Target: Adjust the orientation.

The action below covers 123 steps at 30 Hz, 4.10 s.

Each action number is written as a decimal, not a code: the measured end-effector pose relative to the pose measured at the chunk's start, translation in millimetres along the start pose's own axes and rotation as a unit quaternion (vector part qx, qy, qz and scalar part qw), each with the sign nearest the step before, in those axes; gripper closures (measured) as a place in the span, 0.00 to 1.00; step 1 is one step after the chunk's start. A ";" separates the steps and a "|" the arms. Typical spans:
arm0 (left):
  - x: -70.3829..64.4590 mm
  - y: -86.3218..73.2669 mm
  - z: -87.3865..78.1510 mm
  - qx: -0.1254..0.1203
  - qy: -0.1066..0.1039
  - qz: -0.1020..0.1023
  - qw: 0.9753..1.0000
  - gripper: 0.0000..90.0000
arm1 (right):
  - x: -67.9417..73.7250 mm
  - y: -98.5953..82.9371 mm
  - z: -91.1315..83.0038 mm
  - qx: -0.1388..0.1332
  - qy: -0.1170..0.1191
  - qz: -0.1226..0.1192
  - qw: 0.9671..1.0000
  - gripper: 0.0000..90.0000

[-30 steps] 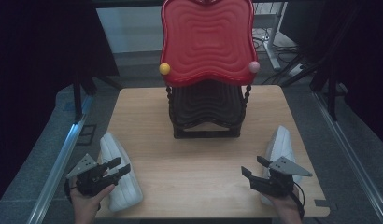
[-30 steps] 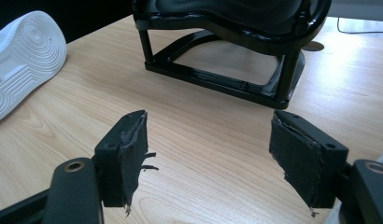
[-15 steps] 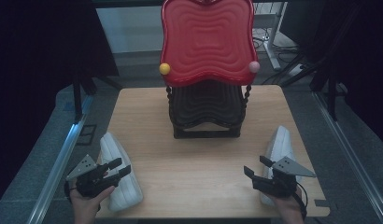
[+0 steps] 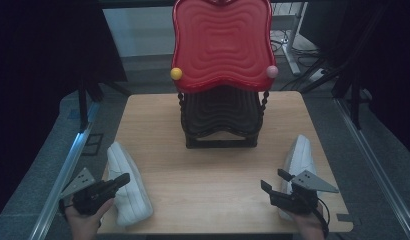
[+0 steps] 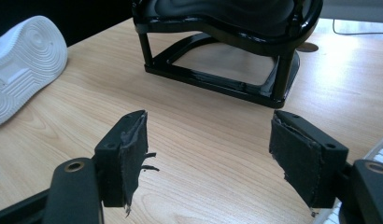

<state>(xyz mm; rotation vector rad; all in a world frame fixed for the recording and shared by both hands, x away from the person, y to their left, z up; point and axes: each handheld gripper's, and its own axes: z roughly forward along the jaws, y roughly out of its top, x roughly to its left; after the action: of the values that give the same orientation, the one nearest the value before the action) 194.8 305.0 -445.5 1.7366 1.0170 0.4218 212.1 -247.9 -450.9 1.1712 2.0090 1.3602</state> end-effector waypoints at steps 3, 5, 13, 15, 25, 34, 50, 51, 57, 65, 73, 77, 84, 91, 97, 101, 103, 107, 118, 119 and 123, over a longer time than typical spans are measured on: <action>11.7 -18.7 -20.8 0.007 0.030 -0.019 0.999 1.00 | -1.3 0.6 -2.8 -0.003 -0.002 0.001 1.000 0.31; 13.9 -23.9 -25.1 0.011 0.032 -0.022 0.999 1.00 | -2.3 0.8 -3.4 -0.003 -0.002 0.003 1.000 0.31; 21.0 -64.2 -35.0 0.043 0.040 -0.039 0.998 1.00 | -0.2 -0.4 0.0 0.002 -0.005 0.005 1.000 0.31; 20.3 -71.2 -31.6 0.051 0.038 -0.037 0.997 1.00 | 0.4 -0.9 0.8 0.003 -0.004 0.005 1.000 0.31; 15.2 -91.8 -21.3 0.069 0.024 -0.041 0.996 1.00 | -1.0 -5.1 5.5 0.012 -0.006 0.006 1.000 0.31; 8.7 -64.0 -10.3 0.073 0.016 -0.009 0.997 0.99 | -3.4 -4.8 2.8 0.008 -0.008 0.008 1.000 0.31; -14.0 -6.6 68.5 0.075 -0.044 0.033 0.996 1.00 | -6.1 -5.6 1.2 0.004 -0.015 0.010 1.000 0.32; -16.0 -4.4 74.1 0.080 -0.045 0.037 0.995 1.00 | -6.1 -5.6 1.2 0.004 -0.015 0.010 1.000 0.32; -29.2 4.0 88.9 0.088 -0.056 0.046 0.993 1.00 | -10.0 -5.2 -2.5 0.000 -0.017 0.012 1.000 0.32; -46.7 5.9 87.3 0.087 -0.078 0.047 0.992 1.00 | -9.0 -4.0 -3.4 -0.003 -0.018 0.012 1.000 0.32; -91.2 14.1 107.3 0.107 -0.103 0.085 0.985 1.00 | -7.3 -5.2 -1.4 0.002 -0.016 0.010 1.000 0.32; -99.0 8.8 120.3 0.132 -0.071 0.088 0.985 1.00 | -7.4 -5.5 -1.6 0.003 -0.015 0.009 1.000 0.32; -94.0 1.8 119.1 0.140 -0.052 0.081 0.985 1.00 | -10.5 -6.4 -2.3 0.002 -0.019 0.014 1.000 0.32; -83.0 -3.1 106.7 0.133 -0.050 0.069 0.987 1.00 | -9.9 -5.9 -3.1 0.001 -0.019 0.013 1.000 0.32; -63.5 -9.9 89.7 0.127 -0.037 0.045 0.990 1.00 | -12.2 -6.6 -2.3 0.002 -0.016 0.017 1.000 0.32; -46.8 -14.6 77.7 0.122 -0.025 0.026 0.992 1.00 | -11.1 -6.1 -2.5 0.003 -0.018 0.014 1.000 0.32; -38.8 -15.8 71.7 0.119 -0.015 0.018 0.993 1.00 | -10.7 -6.0 -1.9 0.004 -0.018 0.013 1.000 0.32; -22.9 -16.7 61.7 0.110 -0.009 -0.004 0.994 1.00 | -10.6 -6.8 -0.1 0.006 -0.017 0.014 1.000 0.32; -16.3 -14.1 51.5 0.084 0.003 -0.002 0.996 0.91 | -8.9 -9.0 3.1 0.012 -0.016 0.012 1.000 0.32; -17.7 -12.0 51.3 0.075 0.002 0.001 0.997 0.88 | -8.7 -9.0 3.0 0.012 -0.016 0.012 1.000 0.32; -17.5 -3.9 49.7 0.051 -0.002 0.000 0.999 0.73 | -8.0 -8.7 2.5 0.011 -0.016 0.011 1.000 0.32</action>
<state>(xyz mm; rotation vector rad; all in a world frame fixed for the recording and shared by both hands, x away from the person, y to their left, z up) 217.4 261.8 -465.9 1.8273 1.0514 0.3728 214.8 -254.6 -460.5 1.2201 1.9998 1.3237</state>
